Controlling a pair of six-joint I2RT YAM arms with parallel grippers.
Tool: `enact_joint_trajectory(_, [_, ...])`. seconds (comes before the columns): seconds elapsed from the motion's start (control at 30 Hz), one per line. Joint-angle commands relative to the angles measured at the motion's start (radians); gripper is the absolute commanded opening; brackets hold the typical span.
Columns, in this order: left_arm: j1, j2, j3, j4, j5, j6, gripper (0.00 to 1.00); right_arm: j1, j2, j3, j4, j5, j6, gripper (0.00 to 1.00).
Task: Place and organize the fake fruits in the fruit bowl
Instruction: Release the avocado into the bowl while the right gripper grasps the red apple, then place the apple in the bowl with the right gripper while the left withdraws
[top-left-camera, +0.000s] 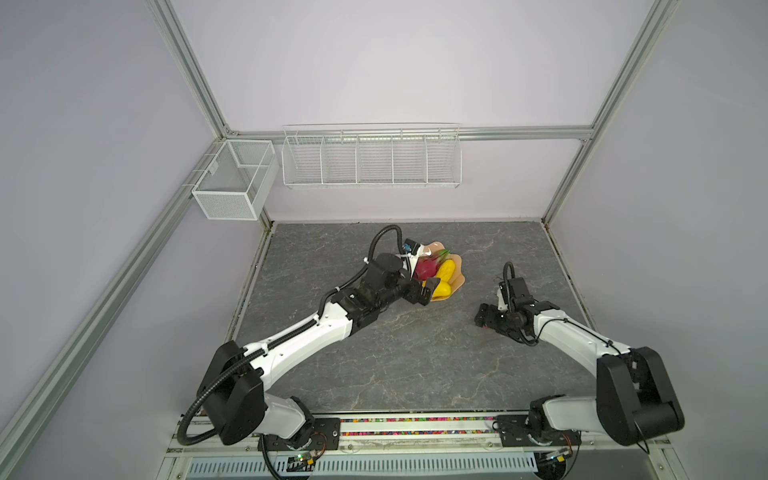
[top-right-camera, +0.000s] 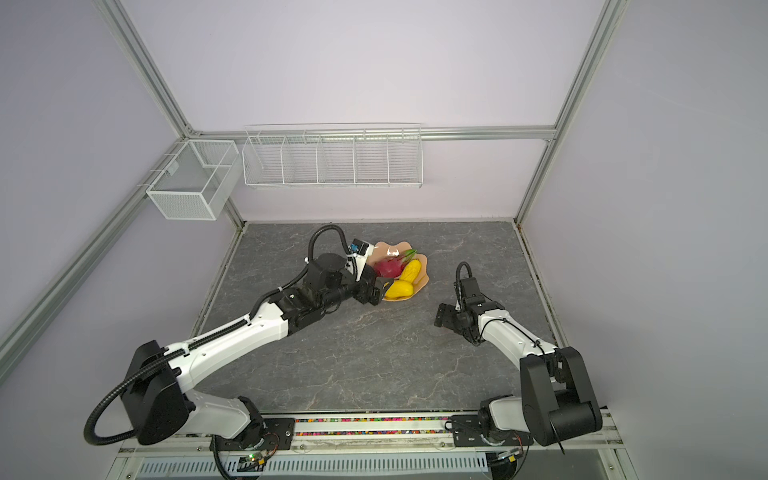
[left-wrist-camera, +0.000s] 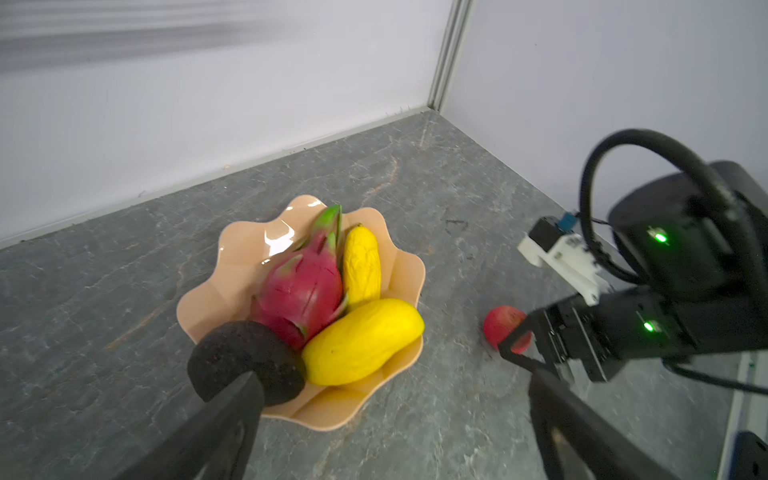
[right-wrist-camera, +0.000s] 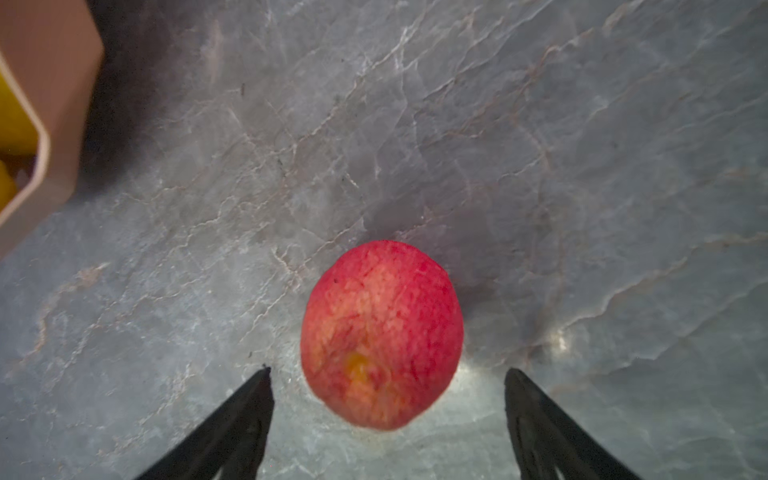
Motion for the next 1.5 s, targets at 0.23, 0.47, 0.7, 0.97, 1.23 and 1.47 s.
enact_joint_trajectory(0.23, [-0.006,-0.096,-0.099,0.049,0.018,-0.016,0.99,-0.005,0.067,0.051,0.037,0.035,-0.02,0.57])
enact_joint_trajectory(0.47, [-0.005,-0.125,-0.106,0.056,-0.016,-0.014,0.99,-0.004,0.079,0.055,0.055,0.017,-0.026,0.49])
enact_joint_trajectory(0.7, [-0.005,-0.147,-0.135,0.052,-0.03,-0.017,0.99,0.001,-0.056,0.095,0.102,-0.095,-0.062,0.48])
enact_joint_trajectory(0.97, [-0.006,-0.14,-0.137,0.052,-0.074,-0.021,0.99,0.0,0.073,0.309,0.147,-0.216,-0.087,0.48])
enact_joint_trajectory(1.23, [-0.006,-0.195,-0.159,0.028,-0.123,-0.033,0.99,0.01,0.248,0.423,0.236,-0.303,-0.057,0.49])
enact_joint_trajectory(1.47, [-0.006,-0.233,-0.186,0.004,-0.145,-0.015,0.99,0.044,0.282,0.447,0.2,-0.277,-0.09,0.51])
